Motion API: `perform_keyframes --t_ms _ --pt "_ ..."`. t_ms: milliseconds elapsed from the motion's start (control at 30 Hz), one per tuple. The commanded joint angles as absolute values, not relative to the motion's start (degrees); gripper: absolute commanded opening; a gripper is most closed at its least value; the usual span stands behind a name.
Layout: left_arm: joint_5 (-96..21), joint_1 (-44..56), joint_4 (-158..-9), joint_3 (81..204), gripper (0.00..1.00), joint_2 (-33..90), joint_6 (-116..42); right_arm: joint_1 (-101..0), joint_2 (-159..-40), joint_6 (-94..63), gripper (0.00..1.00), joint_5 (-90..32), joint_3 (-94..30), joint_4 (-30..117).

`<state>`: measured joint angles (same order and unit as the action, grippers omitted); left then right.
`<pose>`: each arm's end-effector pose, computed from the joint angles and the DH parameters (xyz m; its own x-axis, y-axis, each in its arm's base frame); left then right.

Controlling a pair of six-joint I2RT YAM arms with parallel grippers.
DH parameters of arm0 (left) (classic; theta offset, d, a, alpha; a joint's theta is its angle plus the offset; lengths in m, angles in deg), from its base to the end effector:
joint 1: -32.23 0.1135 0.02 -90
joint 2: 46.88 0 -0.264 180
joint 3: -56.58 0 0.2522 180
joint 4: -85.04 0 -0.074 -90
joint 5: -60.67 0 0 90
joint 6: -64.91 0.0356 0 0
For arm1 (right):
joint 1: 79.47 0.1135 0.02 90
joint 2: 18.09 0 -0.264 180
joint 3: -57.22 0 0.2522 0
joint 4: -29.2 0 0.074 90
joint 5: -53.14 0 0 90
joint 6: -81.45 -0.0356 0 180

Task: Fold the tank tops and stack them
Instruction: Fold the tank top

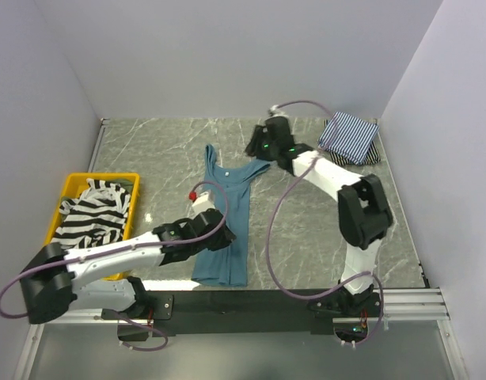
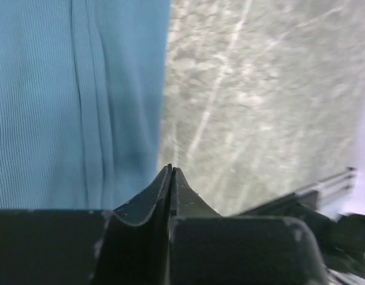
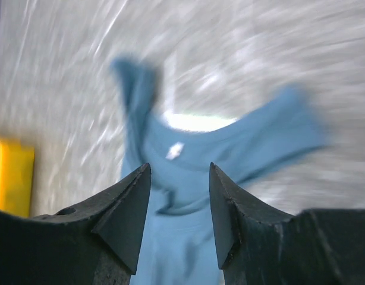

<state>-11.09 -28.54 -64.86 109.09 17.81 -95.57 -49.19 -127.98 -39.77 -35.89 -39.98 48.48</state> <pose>0.1237 -0.1983 0.2264 -0.7844 -0.4314 -0.4457 -0.0705 0.7758 -0.6270 0.3873 0.2268 0.2483 -0.6588 0.2155 -0.7208 -0.2048 0.8706 0.4474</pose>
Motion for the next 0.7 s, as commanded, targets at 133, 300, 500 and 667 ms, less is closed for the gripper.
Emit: perform_keyframes --t_ms 133,300,500,667 --pt "-21.15 -23.85 -74.95 111.83 0.01 29.04 -86.09 -58.37 -124.18 -44.5 0.5 -37.83 -33.28 47.89" --pt "-24.22 -21.65 -77.59 110.86 0.01 31.69 -84.95 -59.96 -126.81 -44.23 0.5 -35.02 -32.83 46.21" --pt "-27.22 -20.68 -80.05 110.25 0.01 35.73 -83.63 -60.05 -131.29 -44.67 0.54 -33.17 -34.41 44.63" --pt "-28.8 -20.59 -80.76 110.07 0.01 37.85 -82.93 -59.96 -135.07 -45.29 0.55 -32.91 -36.35 44.37"
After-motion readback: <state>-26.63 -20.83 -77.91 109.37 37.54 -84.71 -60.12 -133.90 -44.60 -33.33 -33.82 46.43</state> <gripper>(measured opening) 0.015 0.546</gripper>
